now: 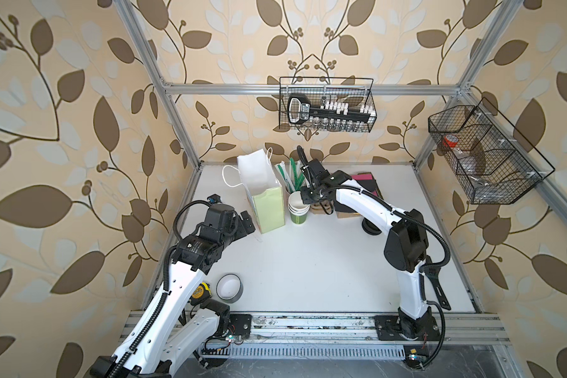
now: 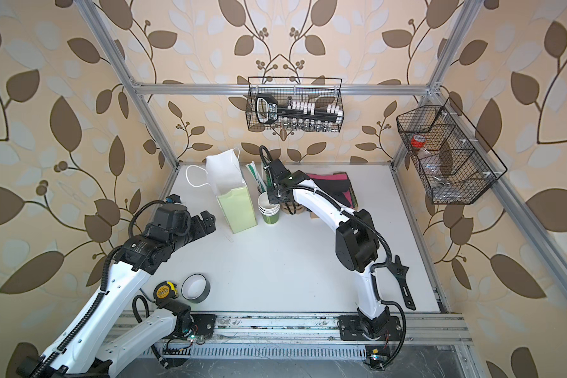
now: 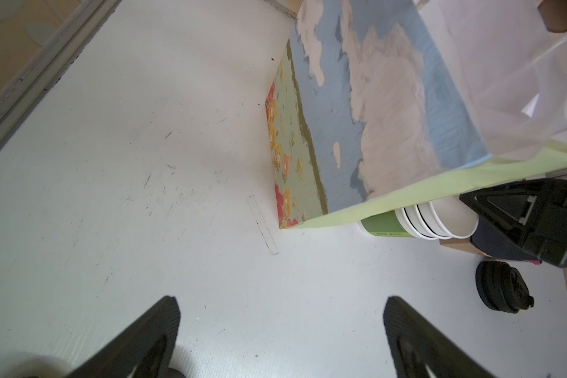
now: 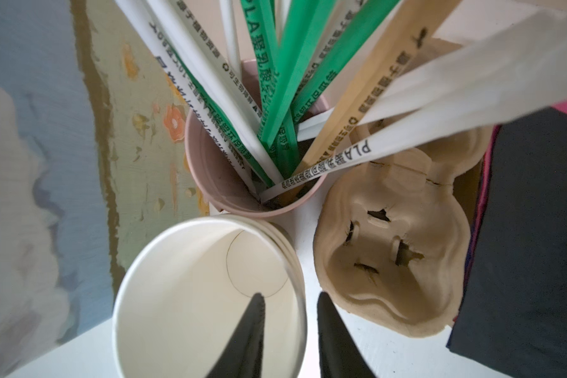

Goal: Pack the takeout coffee

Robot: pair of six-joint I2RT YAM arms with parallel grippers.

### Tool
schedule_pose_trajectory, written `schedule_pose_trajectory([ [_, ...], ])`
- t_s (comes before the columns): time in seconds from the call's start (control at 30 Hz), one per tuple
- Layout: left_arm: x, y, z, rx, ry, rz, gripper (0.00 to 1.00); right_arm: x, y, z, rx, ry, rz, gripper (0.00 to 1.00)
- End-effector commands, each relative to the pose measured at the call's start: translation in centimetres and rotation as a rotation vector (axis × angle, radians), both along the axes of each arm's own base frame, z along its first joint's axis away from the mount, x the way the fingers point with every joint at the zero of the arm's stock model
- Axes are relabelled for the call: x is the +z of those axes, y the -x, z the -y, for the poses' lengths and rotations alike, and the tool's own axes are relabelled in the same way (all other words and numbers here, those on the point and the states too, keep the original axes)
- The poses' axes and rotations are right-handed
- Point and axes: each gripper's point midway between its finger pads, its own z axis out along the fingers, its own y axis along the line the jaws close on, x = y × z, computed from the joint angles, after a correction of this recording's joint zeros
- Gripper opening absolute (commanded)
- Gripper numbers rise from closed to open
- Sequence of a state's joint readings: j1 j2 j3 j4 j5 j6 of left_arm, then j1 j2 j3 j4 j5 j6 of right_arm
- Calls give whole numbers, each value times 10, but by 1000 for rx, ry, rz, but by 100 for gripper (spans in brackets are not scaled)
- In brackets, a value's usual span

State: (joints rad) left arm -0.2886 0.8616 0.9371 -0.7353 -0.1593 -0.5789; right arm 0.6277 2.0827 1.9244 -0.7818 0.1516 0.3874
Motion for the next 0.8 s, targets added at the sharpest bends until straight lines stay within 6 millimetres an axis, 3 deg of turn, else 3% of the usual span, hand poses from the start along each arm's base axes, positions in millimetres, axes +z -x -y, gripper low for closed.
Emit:
schedule_pose_trajectory([
  [0.0, 10, -4, 5, -24, 6, 28, 99, -5, -1, -5, 4, -8, -19, 23],
  [0.43, -4, -9, 18, -78, 32, -30, 99, -7, -1, -6, 6, -19, -32, 6],
  [0.53, -19, -12, 28, -116, 44, -107, 99, -2, 2, -7, 8, -29, -30, 0],
  [0.77, -40, -16, 47, -195, 80, -226, 99, 19, 9, -8, 14, -62, 1, 0],
])
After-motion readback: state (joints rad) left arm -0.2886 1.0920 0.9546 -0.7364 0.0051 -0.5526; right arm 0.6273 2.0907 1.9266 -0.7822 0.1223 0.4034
